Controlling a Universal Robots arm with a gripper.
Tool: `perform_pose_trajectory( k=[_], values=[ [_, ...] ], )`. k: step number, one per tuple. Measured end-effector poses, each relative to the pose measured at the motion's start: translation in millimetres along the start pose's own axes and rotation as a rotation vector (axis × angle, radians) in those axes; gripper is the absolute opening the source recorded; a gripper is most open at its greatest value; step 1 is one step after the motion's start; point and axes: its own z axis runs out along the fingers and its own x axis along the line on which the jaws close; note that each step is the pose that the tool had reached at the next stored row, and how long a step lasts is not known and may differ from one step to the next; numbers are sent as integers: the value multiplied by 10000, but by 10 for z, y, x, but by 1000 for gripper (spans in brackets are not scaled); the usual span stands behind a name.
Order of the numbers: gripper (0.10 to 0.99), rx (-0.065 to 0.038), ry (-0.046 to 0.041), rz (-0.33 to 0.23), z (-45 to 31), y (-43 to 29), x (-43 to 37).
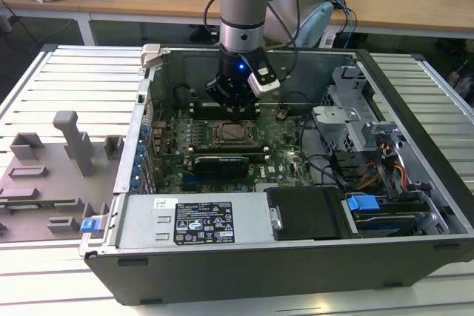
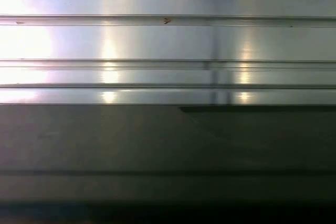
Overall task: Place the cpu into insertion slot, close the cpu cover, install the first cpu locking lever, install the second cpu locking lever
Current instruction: 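Install the first cpu locking lever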
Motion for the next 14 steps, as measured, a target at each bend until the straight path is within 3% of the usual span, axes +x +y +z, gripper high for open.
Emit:
perform_pose_trajectory(
  k=[8, 14],
  values=[
    [106, 9, 5, 1, 18, 0, -38],
    [106, 54, -73, -2, -60, -25, -22]
  ],
)
